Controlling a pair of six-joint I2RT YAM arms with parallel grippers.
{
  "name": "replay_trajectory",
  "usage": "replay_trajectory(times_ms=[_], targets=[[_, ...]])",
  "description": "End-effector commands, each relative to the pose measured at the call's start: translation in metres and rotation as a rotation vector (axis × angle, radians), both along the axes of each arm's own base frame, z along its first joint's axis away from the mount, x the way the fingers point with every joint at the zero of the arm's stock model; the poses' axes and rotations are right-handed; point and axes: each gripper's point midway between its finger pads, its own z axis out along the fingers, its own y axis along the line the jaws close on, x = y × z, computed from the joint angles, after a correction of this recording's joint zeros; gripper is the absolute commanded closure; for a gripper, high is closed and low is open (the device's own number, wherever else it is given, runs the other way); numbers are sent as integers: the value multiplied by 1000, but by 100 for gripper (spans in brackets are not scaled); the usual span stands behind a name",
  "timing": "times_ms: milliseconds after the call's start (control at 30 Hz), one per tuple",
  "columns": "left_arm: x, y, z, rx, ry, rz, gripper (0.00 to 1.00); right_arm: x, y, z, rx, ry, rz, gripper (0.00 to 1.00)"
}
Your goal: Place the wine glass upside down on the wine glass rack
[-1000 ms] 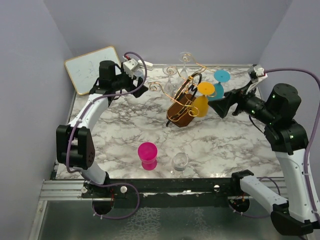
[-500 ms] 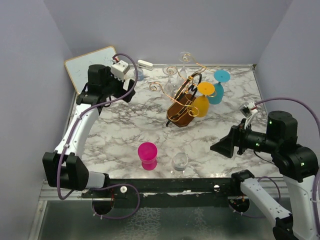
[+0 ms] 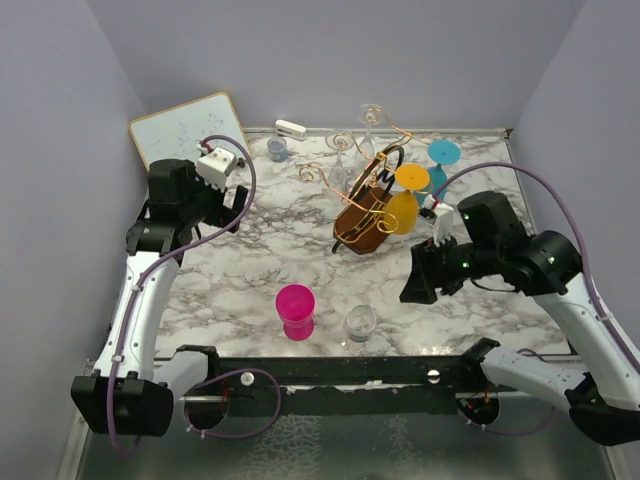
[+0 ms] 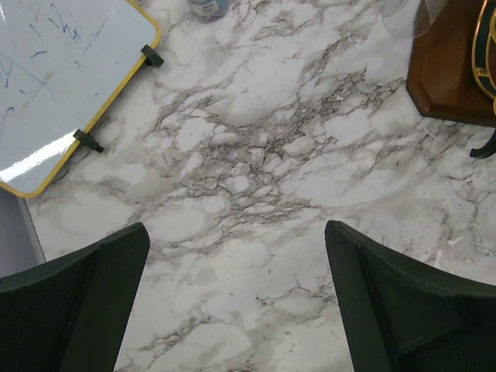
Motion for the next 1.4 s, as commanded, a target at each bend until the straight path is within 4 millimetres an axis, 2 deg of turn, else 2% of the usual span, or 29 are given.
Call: replay_trajectory(times_ms=[0,67,200,300,433,600,700,867,1267,1367], targets=[[-22,9,16,-48,-20,5,1,4,-2,-6,-113,-90,34,39],[-27,16,16,-45,-26,21,1,5,5,-10,-138,-109,70,40],[-33,29,13,-35,-10,60,1,-9,30,-26,-157,-96,169,41],[-35,35,8,-27,6,78,1,-16,43,-35,-258,-154,186,41],[-39,36,1,-38,15,72,1,-11,49,-52,-390,-215,178,39],[-45,34,1,-67,27,52,1,10,60,-44,-379,-314,142,36],[-48,34,-4,-70,35,50,1,16,62,-52,-415,-326,142,34],[-51,33,-9,-74,38,46,1,12,78,-70,-401,-293,189,32],[-59,27,-15,-88,68,9,1,4,83,-111,-460,-216,243,32],[-59,28,-19,-83,98,9,1,2,85,-119,-464,-201,261,38]])
